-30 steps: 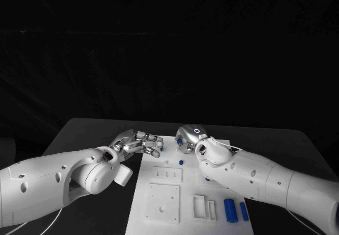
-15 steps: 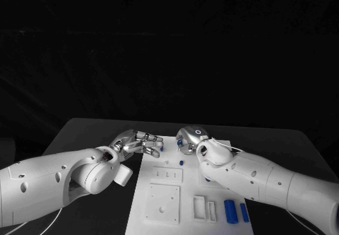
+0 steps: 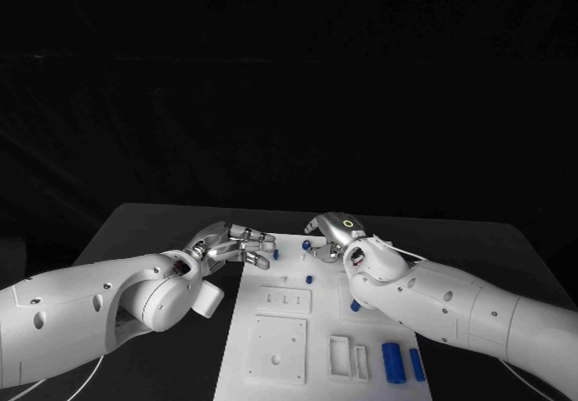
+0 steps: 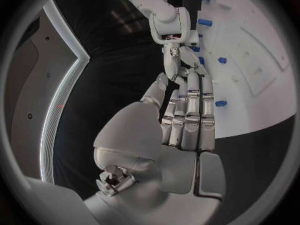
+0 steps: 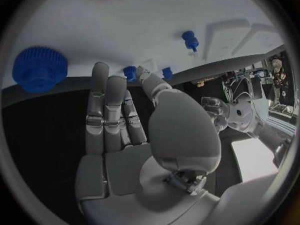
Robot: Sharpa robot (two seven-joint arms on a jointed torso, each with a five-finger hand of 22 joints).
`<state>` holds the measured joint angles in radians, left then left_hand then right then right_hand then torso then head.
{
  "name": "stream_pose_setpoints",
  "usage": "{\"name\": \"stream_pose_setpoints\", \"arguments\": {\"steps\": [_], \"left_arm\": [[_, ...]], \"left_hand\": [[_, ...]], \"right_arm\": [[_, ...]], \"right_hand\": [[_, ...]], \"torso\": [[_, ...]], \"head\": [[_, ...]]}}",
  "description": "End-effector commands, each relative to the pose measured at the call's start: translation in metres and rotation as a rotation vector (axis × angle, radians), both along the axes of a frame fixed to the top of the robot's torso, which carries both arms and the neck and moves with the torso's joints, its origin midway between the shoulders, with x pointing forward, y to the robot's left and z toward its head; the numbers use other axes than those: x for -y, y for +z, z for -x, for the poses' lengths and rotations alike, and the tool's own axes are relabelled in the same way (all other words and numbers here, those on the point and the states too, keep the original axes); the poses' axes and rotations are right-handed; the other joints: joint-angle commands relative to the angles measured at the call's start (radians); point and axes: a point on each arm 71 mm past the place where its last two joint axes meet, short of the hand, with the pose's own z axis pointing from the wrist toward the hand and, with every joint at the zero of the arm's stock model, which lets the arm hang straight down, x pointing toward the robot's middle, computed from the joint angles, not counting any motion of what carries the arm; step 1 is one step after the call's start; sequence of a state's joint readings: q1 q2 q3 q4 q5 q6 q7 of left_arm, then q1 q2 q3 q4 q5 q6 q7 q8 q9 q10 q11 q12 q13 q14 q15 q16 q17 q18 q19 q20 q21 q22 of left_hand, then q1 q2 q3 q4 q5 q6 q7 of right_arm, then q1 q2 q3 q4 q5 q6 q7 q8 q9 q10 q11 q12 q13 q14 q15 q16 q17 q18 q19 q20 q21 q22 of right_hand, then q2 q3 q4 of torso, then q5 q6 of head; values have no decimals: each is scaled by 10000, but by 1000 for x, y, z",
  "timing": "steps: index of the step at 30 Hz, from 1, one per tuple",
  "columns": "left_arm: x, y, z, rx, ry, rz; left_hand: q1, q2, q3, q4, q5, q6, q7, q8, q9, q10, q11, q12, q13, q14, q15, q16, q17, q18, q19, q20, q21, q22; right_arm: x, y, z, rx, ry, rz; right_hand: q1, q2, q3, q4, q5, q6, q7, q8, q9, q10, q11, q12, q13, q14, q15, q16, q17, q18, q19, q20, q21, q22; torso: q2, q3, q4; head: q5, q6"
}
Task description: Assemble the parts on the task board
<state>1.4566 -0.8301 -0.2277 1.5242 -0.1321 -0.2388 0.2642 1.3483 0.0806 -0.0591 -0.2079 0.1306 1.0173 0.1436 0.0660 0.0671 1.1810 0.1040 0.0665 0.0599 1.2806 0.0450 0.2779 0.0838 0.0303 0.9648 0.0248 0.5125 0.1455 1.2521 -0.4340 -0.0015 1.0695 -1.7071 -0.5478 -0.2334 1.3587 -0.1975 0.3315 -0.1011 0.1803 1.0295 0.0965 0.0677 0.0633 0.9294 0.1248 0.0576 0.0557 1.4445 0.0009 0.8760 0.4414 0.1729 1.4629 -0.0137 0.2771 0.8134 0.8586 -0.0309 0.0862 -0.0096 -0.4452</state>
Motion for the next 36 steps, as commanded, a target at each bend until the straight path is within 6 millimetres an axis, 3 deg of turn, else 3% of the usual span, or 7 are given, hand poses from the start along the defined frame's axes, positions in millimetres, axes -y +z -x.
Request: {"name": "stream_pose_setpoints", "arguments": {"steps": [1, 7, 16, 17, 22, 27, 36], "left_arm": [[-1, 2, -1, 116, 21, 4], [-5, 2, -4, 149, 121, -10], [-12, 2, -10, 247, 188, 24], [-13, 2, -10, 256, 203, 23], [-17, 2, -12, 279, 280, 11], [-18, 2, -13, 282, 291, 7], [-19, 1, -13, 262, 276, 2]], "left_hand": [[29, -73, -10, 42, -49, -93, 5, -16, 2, -51, -14, -53, -4, -28, 34, -54, -9, 160, 11, 39, 20, -17], [43, -87, -1, 46, -46, -96, 5, -13, 4, -56, -14, -52, -4, -27, 34, -58, -11, 163, 12, 41, 25, -31], [56, -110, 4, 37, -46, -84, 5, -12, 5, -62, -8, -53, -4, -44, 41, -70, -16, 158, -7, 47, 23, -46], [56, -110, 4, 37, -46, -84, 5, -12, 5, -62, -8, -53, -4, -44, 41, -70, -16, 158, -7, 47, 23, -46], [56, -110, 4, 37, -46, -84, 5, -12, 5, -62, -8, -53, -4, -44, 41, -70, -16, 158, -7, 47, 23, -46], [60, -122, 12, 26, -46, -95, 7, -14, 4, -63, -7, -53, -4, -43, 41, -75, -18, 159, -11, 48, 29, -58], [60, -122, 12, 26, -46, -95, 7, -14, 4, -63, -7, -53, -4, -43, 41, -75, -18, 159, -11, 48, 29, -58]], "right_arm": [[3, 10, 4, 172, 197, -466], [21, 30, 7, -22, 162, -927], [70, 45, 3, -1193, -374, -1489], [75, 44, 2, -1399, -446, -1491], [95, 38, -2, -2325, -750, -1348], [103, 31, -4, -3158, -899, -920], [108, 25, -8, -3756, -1076, -604]], "right_hand": [[60, 20, -125, 48, 110, -24, -26, -61, -15, 335, -25, -16, 3, 7, 73, -58, -3, 58, 378, 31, -52, -36], [-259, 154, -352, 150, 467, 41, 130, -62, -15, 1153, -152, 5, 24, 27, 12, 13, 36, -38, 390, -20, -15, -64], [-551, 261, -614, -308, 954, -26, 192, -60, -7, 4599, -1125, 945, 512, -32, -711, 214, 356, -595, 379, -704, 210, 83], [-406, 392, -1529, -353, 1205, -51, 118, 23, 31, 4232, -1269, 1803, 1423, -53, -937, 181, 473, -800, 371, -988, 230, 117], [-417, 746, -2312, -523, 1400, 218, 78, -56, 11, 2389, -1325, 7026, 6582, -143, -861, 757, 1444, -771, 368, -931, 688, 564], [-525, 893, -2856, -475, 1525, -168, 126, -23, 27, 2597, -1243, 9385, 9475, -223, -739, 1890, 3810, -671, 290, -805, 2060, 1937], [-207, 597, -2910, 258, 1438, -1987, 128, -117, -71, 2938, -1322, 9762, 10538, -40, -776, 1749, 5102, -738, 229, -831, 2512, 3029]], "torso": [[-41, 26, -55], [-92, 69, -116], [-228, 154, -279], [-241, 160, -279], [-242, 205, -295], [-225, 212, -285], [-219, 206, -287]], "head": [[25, 36], [-42, 13], [-4, -32], [-16, -47], [-34, -51], [-61, -73], [-133, -117]]}}
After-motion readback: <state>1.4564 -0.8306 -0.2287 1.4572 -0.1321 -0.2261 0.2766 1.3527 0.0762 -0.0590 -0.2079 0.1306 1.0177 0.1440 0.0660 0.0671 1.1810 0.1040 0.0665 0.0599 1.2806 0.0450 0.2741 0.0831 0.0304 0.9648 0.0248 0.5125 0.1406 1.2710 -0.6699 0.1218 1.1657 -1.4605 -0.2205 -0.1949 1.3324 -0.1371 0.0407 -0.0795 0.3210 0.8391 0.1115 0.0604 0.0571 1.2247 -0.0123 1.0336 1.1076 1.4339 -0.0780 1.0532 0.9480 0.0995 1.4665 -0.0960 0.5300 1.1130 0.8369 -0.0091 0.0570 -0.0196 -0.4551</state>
